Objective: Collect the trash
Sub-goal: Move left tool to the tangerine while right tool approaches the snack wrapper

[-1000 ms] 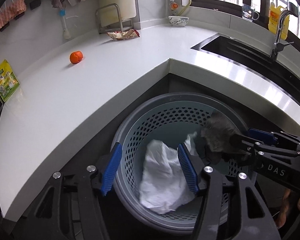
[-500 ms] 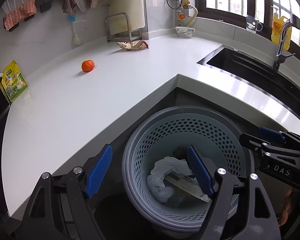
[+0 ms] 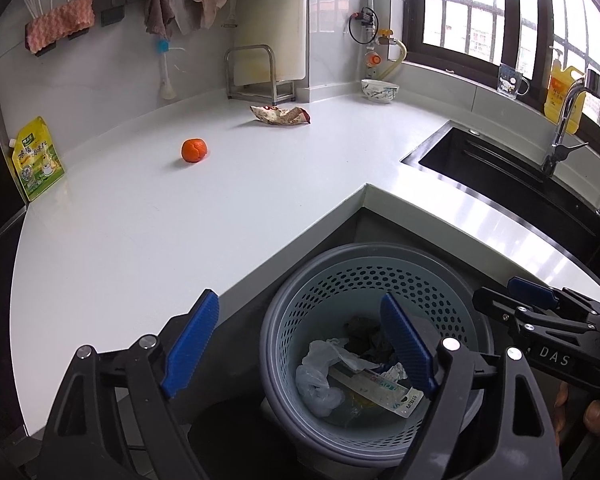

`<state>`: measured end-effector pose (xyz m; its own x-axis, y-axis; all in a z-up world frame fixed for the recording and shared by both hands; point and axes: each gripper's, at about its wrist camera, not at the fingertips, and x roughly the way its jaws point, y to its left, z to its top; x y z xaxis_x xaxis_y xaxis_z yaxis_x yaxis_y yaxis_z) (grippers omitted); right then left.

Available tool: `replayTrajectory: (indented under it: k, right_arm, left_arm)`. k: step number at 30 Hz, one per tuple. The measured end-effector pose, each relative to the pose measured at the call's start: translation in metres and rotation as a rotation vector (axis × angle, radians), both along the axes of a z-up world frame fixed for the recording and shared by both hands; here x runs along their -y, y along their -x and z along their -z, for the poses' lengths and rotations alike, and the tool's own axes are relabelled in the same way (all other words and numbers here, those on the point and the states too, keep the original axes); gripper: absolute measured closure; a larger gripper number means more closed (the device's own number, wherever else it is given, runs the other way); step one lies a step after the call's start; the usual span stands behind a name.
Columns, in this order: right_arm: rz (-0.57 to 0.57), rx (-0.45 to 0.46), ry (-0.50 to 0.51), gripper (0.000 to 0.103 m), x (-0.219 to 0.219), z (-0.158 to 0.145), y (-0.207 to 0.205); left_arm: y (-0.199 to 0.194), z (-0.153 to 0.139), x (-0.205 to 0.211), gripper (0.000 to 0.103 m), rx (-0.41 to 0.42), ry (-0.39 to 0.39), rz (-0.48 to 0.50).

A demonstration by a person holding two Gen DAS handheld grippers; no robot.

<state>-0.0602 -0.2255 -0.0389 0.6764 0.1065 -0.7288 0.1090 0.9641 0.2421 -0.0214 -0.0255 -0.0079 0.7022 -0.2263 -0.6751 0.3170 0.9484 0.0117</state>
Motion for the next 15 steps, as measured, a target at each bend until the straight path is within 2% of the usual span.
replayTrajectory:
  k: [7, 15]
  right_arm:
    - [-0.016, 0.022, -0.018, 0.038, 0.002, -0.005, -0.014]
    - [-0.055, 0.023, -0.043, 0.038, 0.001, -0.005, -0.048]
  left_arm:
    - [-0.015, -0.009, -0.01, 0.018, -0.001, 0.03, -0.031]
    - [-0.05, -0.017, -0.027, 0.015, 0.013, 0.037, -0.108]
